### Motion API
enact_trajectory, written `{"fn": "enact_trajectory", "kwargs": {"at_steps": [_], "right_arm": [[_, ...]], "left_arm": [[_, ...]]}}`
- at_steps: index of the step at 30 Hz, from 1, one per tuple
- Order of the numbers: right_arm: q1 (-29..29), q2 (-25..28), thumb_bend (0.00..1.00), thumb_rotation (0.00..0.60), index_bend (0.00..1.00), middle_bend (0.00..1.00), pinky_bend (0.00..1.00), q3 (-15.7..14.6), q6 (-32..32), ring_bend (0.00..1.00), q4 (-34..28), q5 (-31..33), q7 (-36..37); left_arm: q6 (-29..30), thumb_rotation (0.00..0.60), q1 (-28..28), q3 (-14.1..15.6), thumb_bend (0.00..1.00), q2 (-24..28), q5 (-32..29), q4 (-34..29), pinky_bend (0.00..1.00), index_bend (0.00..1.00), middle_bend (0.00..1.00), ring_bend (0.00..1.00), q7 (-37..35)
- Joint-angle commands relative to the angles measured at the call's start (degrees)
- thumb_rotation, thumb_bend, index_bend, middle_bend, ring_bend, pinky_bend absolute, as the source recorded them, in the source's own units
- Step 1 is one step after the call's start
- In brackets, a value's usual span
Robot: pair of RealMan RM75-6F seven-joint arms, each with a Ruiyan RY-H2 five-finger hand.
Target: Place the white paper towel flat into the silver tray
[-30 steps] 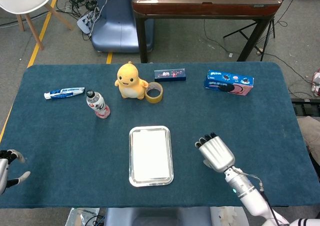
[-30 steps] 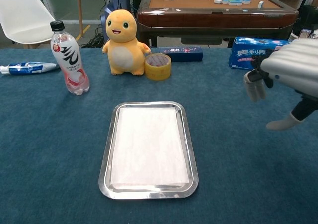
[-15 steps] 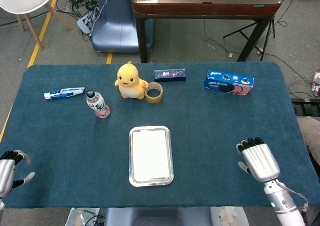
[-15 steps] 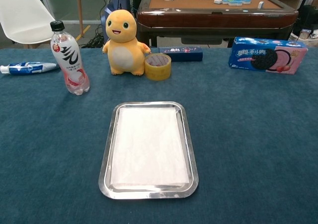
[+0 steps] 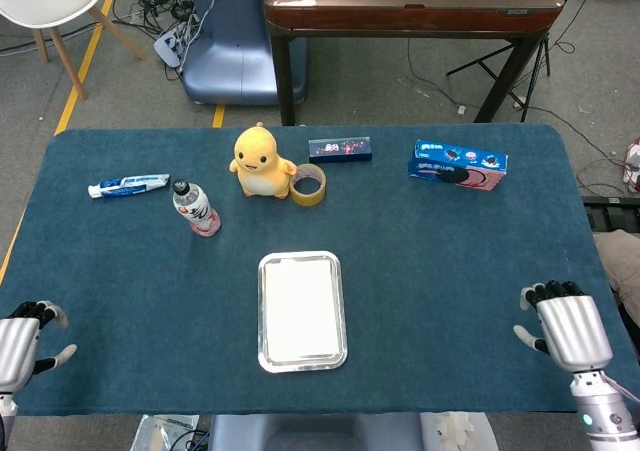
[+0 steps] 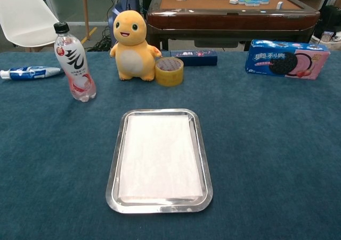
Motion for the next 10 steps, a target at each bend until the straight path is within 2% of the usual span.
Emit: {"fn": "enact_trajectory", "kwargs": {"at_steps": [1,10], "right_arm": [[-1.0,0.8,0.08,0.600,0.56,0.56,0.42,1.3,0.9,0.44,0.3,0.3,1.3],[-1.7,2.6,0.08,0.600,0.56,0.56,0.42,3.0,-2.1,0.44,-0.4,3.1,3.3]], "left_arm": [[-0.3,0.600,-0.3,0.0,0.07,0.0,0.1,0.2,0.65,0.57,0.48,0.38,-0.5],[-2.1,0.600,-1.0,-0.2,0.07,-0.3,-1.2,0.9,0.65,0.57,0.48,0.38,-0.9]]}}
